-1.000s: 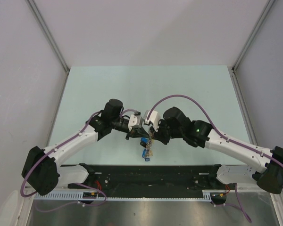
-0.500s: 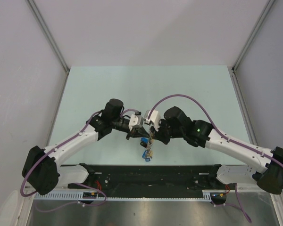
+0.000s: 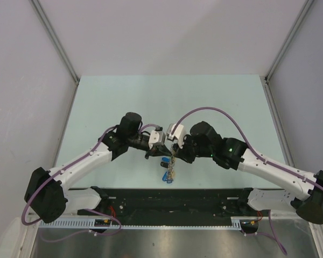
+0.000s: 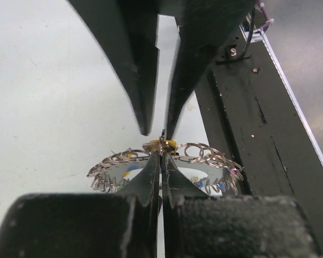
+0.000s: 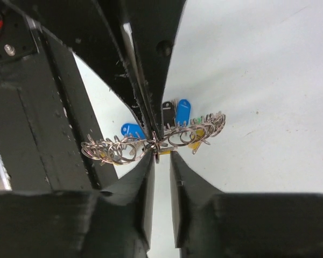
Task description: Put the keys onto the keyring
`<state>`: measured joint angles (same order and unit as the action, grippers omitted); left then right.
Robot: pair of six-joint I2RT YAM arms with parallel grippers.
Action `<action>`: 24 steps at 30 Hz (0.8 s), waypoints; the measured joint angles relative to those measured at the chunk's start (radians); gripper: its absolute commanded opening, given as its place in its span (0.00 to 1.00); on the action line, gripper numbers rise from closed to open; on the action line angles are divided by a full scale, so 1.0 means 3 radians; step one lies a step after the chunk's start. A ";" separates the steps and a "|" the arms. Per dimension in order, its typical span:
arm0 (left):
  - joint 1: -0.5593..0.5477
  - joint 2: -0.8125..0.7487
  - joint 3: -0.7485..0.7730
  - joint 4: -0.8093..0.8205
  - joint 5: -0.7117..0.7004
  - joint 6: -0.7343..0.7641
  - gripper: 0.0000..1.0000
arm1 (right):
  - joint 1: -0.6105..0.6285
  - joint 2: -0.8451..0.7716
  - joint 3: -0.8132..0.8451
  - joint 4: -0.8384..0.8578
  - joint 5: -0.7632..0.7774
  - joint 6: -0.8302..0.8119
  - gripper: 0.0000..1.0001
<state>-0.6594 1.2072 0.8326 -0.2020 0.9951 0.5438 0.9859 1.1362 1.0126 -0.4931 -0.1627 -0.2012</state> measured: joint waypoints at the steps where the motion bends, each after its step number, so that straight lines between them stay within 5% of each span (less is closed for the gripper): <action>1: -0.0006 -0.0011 -0.0014 0.0027 -0.0011 -0.0043 0.00 | -0.0003 -0.0027 0.0000 0.0023 0.0008 0.0011 0.38; 8: -0.0020 -0.0205 -0.0276 0.0520 -0.0151 -0.0524 0.01 | -0.0153 -0.0299 0.0000 0.0070 0.0009 0.0092 0.45; 24: -0.0020 -0.0548 -0.0757 0.1464 -0.0539 -0.1587 0.00 | -0.0811 -0.0788 -0.1036 0.1137 -0.1062 0.0558 0.34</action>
<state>-0.6655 1.0428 0.6056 0.2371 0.8333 0.0677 0.7425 0.8997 0.7017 -0.1520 -0.4812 -0.0338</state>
